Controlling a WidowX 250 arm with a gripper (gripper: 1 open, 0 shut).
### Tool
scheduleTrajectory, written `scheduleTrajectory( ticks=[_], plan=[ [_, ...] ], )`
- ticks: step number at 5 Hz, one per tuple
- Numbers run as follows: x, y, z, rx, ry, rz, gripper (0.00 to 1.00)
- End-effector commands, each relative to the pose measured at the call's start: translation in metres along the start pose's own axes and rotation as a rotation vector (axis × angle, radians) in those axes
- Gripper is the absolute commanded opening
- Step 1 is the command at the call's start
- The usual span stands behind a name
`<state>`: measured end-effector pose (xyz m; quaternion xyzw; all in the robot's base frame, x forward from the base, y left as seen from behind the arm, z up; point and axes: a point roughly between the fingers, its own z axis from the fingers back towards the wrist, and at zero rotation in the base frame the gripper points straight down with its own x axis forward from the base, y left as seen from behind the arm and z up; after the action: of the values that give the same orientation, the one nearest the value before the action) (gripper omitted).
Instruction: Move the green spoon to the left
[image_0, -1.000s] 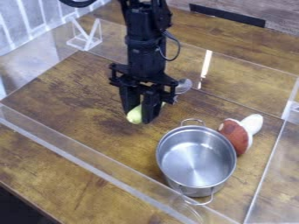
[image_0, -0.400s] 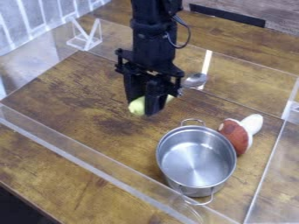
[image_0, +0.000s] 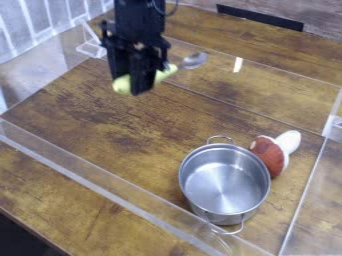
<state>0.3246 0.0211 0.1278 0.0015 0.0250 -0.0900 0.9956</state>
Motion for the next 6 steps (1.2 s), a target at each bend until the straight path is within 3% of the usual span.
scheduleTrajectory(
  ticks=[1,3,6],
  plan=[
    [-0.002,0.019,0.042,0.044,-0.109,0.039,0.0],
    [-0.002,0.016,0.03,0.036,-0.114,0.056,0.0],
    [0.011,0.025,0.011,0.031,-0.121,-0.055,0.0]
  ],
)
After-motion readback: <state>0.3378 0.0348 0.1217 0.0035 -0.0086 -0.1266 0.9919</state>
